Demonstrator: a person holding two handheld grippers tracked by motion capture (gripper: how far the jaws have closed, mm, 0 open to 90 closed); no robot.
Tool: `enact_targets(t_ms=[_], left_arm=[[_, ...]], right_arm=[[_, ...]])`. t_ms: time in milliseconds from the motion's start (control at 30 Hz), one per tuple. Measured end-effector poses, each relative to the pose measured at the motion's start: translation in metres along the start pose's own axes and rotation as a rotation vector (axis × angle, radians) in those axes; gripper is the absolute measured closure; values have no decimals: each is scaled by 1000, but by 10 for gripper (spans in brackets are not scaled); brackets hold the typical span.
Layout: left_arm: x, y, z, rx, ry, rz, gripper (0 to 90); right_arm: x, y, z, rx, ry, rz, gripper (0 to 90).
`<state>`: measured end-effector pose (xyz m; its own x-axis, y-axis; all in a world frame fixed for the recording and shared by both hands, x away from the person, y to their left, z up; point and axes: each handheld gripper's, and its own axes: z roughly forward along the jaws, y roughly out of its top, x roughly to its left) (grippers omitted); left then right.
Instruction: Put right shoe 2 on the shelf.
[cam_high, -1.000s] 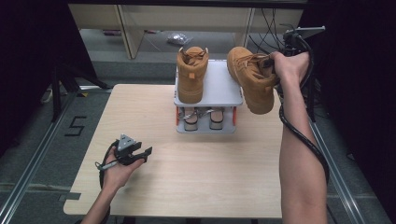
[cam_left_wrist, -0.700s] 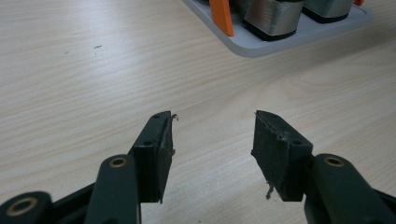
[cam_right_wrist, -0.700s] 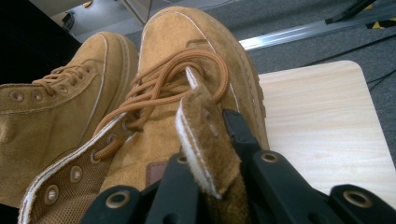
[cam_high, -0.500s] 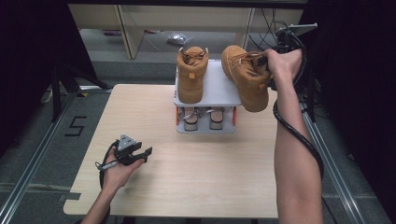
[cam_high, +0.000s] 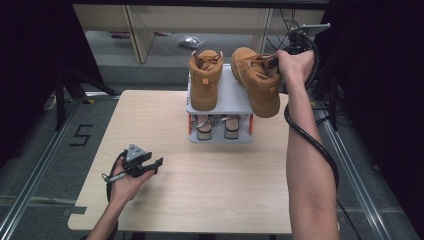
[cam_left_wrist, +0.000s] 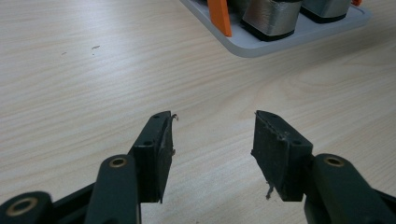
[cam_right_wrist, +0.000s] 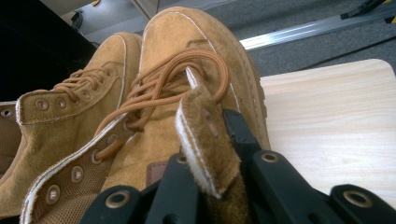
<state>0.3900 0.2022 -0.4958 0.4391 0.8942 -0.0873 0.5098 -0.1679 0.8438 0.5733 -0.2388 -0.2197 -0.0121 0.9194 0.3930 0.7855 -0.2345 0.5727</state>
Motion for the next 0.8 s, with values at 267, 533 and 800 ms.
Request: enact_targets(t_ms=[267, 533, 800], left_arm=[[0, 0, 0, 1, 3, -1, 473], [0, 0, 0, 1, 1, 0, 473], [1, 0, 0, 6, 4, 4, 474]], right_arm=[[6, 2, 7, 14, 5, 16, 851], [11, 2, 15, 18, 29, 40, 850], [14, 1, 19, 21, 20, 52, 842]])
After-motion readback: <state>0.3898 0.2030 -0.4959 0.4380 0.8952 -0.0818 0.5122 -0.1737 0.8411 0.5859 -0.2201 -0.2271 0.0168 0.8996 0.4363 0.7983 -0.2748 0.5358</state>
